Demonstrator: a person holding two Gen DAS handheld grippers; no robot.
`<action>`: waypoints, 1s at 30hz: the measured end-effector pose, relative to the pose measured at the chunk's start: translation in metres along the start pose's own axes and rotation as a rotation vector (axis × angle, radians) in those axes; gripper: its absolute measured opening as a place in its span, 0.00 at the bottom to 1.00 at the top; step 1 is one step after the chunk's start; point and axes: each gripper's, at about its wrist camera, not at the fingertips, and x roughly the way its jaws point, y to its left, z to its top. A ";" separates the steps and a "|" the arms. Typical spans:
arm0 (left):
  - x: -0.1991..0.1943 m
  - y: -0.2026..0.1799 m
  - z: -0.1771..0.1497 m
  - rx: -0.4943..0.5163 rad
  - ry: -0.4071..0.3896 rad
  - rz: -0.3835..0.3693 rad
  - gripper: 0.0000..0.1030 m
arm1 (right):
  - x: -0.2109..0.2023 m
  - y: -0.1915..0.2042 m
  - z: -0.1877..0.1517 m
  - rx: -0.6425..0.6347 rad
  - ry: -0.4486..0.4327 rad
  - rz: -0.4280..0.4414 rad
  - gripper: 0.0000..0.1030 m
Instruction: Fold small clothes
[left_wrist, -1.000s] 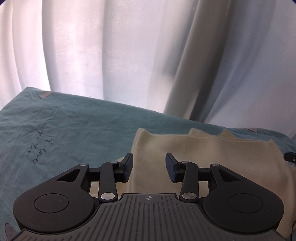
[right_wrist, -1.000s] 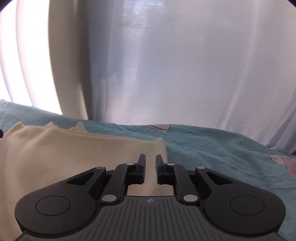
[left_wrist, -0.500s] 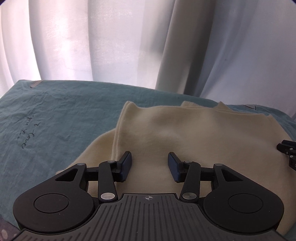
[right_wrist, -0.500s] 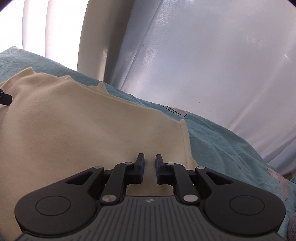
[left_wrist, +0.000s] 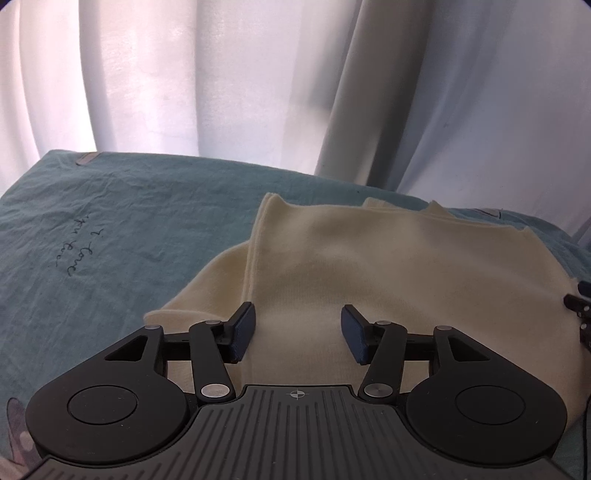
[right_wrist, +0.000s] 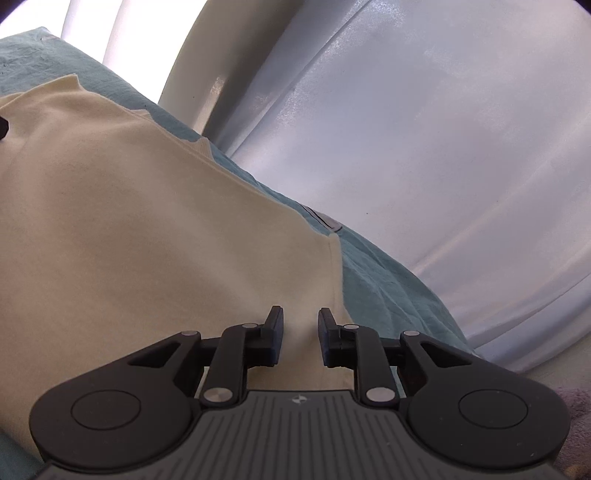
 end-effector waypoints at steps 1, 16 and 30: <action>-0.008 0.005 -0.002 -0.034 -0.011 0.000 0.82 | -0.004 -0.003 -0.005 0.009 0.008 0.005 0.24; -0.042 0.067 -0.044 -0.293 0.112 -0.161 0.84 | -0.075 -0.064 -0.069 0.203 0.123 0.174 0.39; -0.006 0.074 -0.030 -0.381 0.119 -0.303 0.46 | -0.099 -0.009 -0.007 0.241 -0.133 0.349 0.15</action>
